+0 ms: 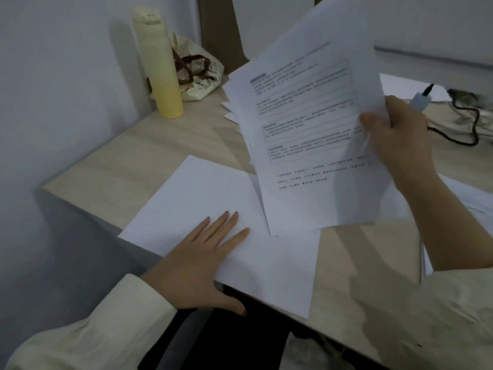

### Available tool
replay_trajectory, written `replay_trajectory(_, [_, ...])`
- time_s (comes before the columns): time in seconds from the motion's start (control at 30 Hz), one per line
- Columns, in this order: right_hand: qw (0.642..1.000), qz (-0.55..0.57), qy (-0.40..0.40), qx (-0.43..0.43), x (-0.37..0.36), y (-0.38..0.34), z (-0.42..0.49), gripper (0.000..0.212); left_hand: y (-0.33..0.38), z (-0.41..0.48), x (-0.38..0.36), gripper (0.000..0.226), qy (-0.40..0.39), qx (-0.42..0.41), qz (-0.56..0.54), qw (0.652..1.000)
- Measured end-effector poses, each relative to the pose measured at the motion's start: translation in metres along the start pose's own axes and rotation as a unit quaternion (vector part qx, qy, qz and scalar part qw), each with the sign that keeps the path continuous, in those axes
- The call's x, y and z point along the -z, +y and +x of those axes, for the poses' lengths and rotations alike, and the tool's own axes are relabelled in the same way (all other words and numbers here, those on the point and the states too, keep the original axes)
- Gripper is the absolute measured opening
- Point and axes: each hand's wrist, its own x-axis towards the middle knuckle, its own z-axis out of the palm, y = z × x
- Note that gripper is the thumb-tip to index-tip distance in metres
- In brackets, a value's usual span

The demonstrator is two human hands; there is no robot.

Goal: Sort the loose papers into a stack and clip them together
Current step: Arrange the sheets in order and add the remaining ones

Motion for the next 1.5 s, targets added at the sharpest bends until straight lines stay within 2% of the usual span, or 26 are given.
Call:
replay_trajectory(0.1, [0.998,0.067,0.013,-0.016,-0.007,0.002,-0.005,0.025,-0.01,-0.013,-0.003,0.08,0.096,-0.049,-0.005,0.994])
replay_trajectory(0.13, [0.995,0.093,0.023,-0.029,-0.008,0.003,-0.005,0.025,-0.012,-0.018,0.001,0.074,0.103,-0.028,-0.058,0.993])
replay_trajectory(0.2, [0.986,0.146,0.044,-0.067,-0.006,0.003,-0.003,0.026,-0.012,-0.025,0.016,0.052,0.109,0.076,-0.179,0.975])
replay_trajectory(0.27, [0.972,0.196,0.061,-0.112,-0.002,0.006,0.0,0.029,-0.015,-0.024,0.034,0.037,0.138,0.152,-0.283,0.937])
replay_trajectory(0.3, [0.964,0.217,0.07,-0.136,0.0,0.009,0.002,0.031,-0.018,-0.022,0.041,0.031,0.162,0.177,-0.346,0.907])
replay_trajectory(0.37, [0.947,0.252,0.09,-0.179,0.004,0.013,0.005,0.031,-0.024,-0.016,0.057,0.019,0.197,0.197,-0.424,0.862])
replay_trajectory(0.47, [0.926,0.287,0.123,-0.211,0.01,0.019,0.007,0.033,-0.028,-0.009,0.081,0.023,0.287,0.227,-0.466,0.806])
replay_trajectory(0.57, [0.928,0.275,0.133,-0.213,0.011,0.022,0.009,0.036,-0.027,-0.004,0.104,0.02,0.358,0.22,-0.539,0.73])
replay_trajectory(0.63, [0.929,0.273,0.125,-0.214,0.008,0.023,0.01,0.036,-0.027,0.001,0.116,0.018,0.379,0.183,-0.624,0.658])
replay_trajectory(0.87, [0.943,0.241,0.073,-0.216,-0.006,0.026,0.006,0.037,-0.028,0.023,0.148,0.035,0.424,0.084,-0.773,0.464])
replay_trajectory(0.93, [0.948,0.23,0.036,-0.218,-0.011,0.029,0.002,0.036,-0.026,0.034,0.148,0.039,0.429,0.084,-0.791,0.428])
replay_trajectory(1.07, [0.939,0.238,-0.047,-0.243,-0.021,0.031,-0.011,0.033,-0.012,0.064,0.135,0.033,0.446,0.098,-0.811,0.366])
replay_trajectory(1.13, [0.925,0.261,-0.086,-0.263,-0.025,0.034,-0.019,0.031,-0.003,0.08,0.12,0.033,0.434,0.105,-0.825,0.346])
replay_trajectory(1.17, [0.916,0.272,-0.108,-0.274,-0.028,0.035,-0.024,0.029,0.001,0.086,0.109,0.036,0.419,0.117,-0.831,0.347])
replay_trajectory(1.3, [0.897,0.282,-0.155,-0.304,-0.035,0.043,-0.041,0.028,0.021,0.104,0.062,0.04,0.298,0.187,-0.858,0.375])
replay_trajectory(1.4, [0.881,0.304,-0.17,-0.32,-0.039,0.049,-0.048,0.033,0.035,0.108,0.04,0.037,0.19,0.214,-0.894,0.345])
replay_trajectory(1.5, [0.838,0.404,-0.231,-0.285,-0.04,0.053,-0.05,0.041,0.046,0.11,0.034,0.036,0.137,0.216,-0.91,0.327])
